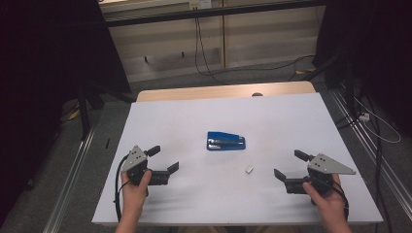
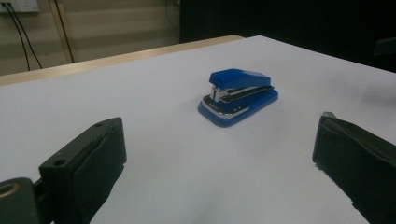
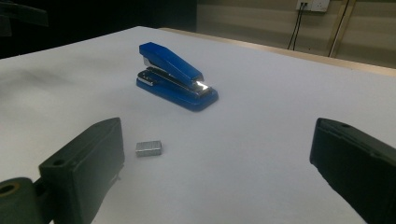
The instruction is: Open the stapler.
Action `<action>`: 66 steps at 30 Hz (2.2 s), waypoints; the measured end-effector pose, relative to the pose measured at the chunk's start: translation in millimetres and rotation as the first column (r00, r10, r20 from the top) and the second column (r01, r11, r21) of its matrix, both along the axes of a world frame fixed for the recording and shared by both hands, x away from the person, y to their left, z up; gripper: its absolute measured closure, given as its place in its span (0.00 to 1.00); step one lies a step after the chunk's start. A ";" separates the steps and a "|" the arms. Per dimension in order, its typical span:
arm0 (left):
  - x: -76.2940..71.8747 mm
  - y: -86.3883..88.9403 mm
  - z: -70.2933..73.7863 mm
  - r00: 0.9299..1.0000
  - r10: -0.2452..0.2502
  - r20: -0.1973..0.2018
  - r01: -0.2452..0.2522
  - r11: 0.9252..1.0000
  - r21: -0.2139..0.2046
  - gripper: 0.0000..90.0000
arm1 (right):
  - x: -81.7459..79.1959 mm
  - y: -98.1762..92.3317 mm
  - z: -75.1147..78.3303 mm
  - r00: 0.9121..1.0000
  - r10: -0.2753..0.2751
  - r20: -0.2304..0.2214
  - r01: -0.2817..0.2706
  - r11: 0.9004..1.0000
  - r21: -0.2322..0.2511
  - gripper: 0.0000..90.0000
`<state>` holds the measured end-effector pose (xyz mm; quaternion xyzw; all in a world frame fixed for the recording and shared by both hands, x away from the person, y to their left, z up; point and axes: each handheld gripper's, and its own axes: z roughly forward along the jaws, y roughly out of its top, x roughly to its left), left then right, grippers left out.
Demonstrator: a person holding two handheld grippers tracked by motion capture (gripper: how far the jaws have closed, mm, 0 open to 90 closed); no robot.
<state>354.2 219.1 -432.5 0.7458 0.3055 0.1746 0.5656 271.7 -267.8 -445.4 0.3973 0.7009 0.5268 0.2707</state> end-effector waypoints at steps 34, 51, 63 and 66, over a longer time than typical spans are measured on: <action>37.1 -55.5 -5.9 0.994 -0.103 -0.042 0.104 0.994 0.024 0.03 | 39.2 30.6 8.0 0.999 0.033 -0.037 -0.033 0.999 -0.026 0.05; 53.4 -76.0 -4.0 0.993 -0.104 -0.059 0.106 0.994 0.035 0.03 | 76.2 64.7 20.7 0.993 0.101 -0.062 -0.101 0.995 -0.006 0.14; 69.2 -84.3 -1.7 0.991 -0.109 -0.072 0.110 0.994 0.006 0.04 | 94.1 78.8 26.9 0.991 0.116 -0.066 -0.116 0.993 -0.008 0.17; 71.7 -84.4 -2.1 0.992 -0.102 -0.075 0.102 0.995 -0.009 0.04 | 97.1 82.2 27.6 0.989 0.128 -0.072 -0.130 0.992 -0.011 0.22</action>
